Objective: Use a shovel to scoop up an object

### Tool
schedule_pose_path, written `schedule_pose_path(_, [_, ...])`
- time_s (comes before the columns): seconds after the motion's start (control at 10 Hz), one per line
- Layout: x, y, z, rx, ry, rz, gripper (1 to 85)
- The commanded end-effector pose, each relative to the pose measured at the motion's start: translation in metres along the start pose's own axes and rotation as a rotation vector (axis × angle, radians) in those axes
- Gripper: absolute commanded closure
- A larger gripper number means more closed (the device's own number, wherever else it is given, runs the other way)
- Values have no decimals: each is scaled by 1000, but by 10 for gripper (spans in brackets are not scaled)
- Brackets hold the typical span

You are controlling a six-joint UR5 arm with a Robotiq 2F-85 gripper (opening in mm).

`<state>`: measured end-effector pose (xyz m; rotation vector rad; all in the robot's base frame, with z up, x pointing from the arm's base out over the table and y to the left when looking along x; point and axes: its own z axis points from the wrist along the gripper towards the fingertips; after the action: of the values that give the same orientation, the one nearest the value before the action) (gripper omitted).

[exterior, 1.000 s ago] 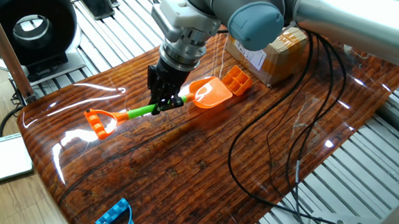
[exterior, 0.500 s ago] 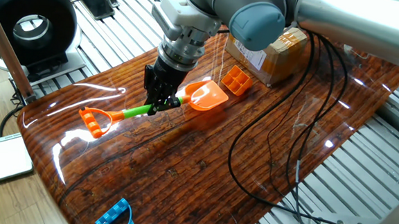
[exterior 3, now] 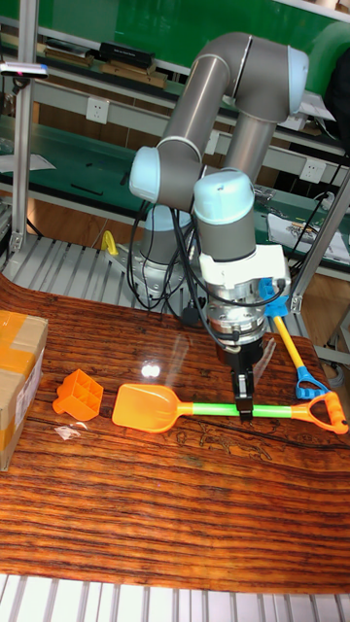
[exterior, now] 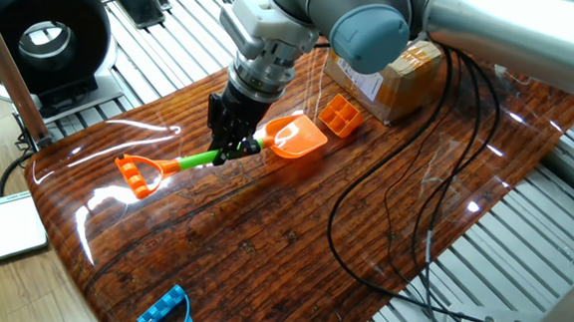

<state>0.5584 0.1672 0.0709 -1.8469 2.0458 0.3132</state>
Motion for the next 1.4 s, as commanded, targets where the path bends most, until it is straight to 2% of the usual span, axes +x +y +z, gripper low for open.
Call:
schedule_pose_path(0.0, [6, -3, 2, 3, -19, -2, 843])
schedule_pose_path(0.3, [10, 1, 2, -5, -30, 0, 843])
schedule_pose_path(0.5, [18, 0, 2, -3, -1, 1, 843])
schedule_pose_path(0.9, [20, -1, 2, 1, 10, 13, 843])
schedule_pose_path(1.3, [21, 3, -1, -8, -3, 6, 843])
